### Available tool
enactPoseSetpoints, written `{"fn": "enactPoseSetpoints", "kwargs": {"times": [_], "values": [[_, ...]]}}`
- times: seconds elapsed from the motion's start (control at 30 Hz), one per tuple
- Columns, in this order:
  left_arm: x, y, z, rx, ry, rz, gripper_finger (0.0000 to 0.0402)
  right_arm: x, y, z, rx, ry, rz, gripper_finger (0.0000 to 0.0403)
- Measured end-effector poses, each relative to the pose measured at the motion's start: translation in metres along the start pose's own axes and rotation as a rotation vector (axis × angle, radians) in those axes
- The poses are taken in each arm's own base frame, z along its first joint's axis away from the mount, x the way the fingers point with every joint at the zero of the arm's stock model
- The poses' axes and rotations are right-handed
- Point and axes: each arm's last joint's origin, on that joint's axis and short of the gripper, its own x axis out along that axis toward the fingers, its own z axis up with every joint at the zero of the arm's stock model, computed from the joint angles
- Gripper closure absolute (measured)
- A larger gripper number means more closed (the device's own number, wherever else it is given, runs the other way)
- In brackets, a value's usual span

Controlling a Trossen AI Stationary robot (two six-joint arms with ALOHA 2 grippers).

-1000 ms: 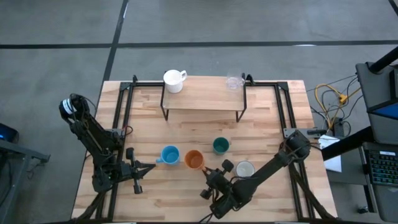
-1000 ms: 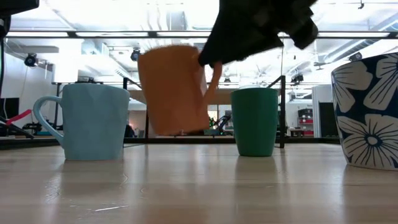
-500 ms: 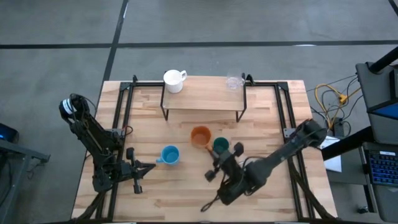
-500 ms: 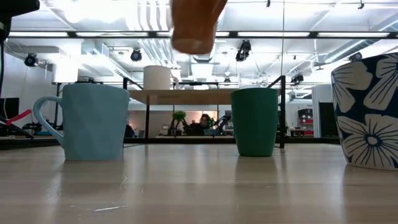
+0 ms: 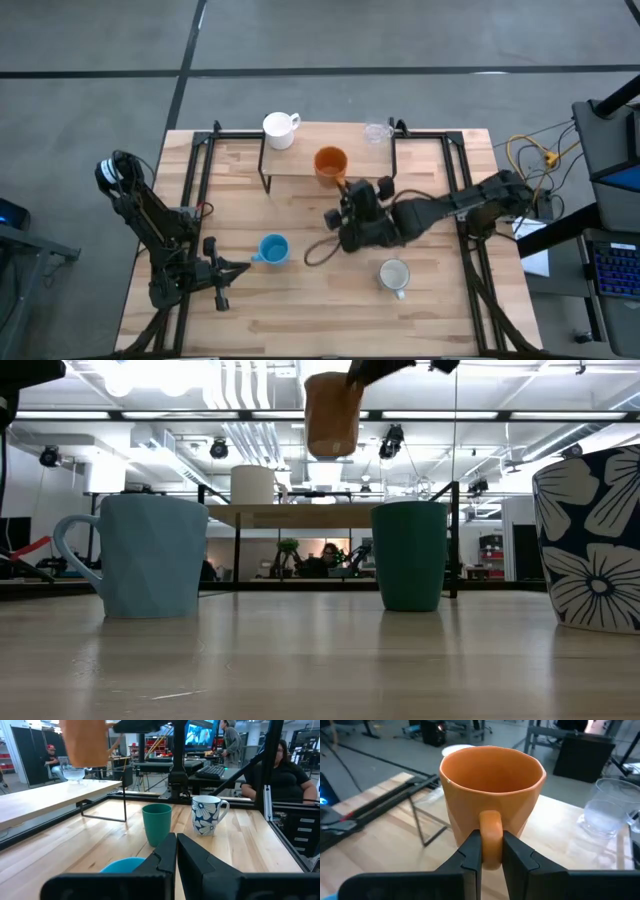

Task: Stack small to large cups/mugs on shelf
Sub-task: Put the orange cup on the shelf

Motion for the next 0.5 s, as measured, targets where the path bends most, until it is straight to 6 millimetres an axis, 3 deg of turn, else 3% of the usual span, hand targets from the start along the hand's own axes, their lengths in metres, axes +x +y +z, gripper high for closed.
{"fn": "enactPoseSetpoints", "kwargs": {"times": [0.2, 0.5], "values": [[0.0, 0.0, 0.0, -0.001, 0.0, 0.0, 0.0402, 0.035, -0.012, 0.014, -0.005, 0.064, -0.023, 0.0361], [0.0, 0.0, 0.0, 0.0, 0.0, 0.002, 0.0402, 0.068, -0.026, 0.026, 0.007, 0.115, -0.036, 0.0361]]}}
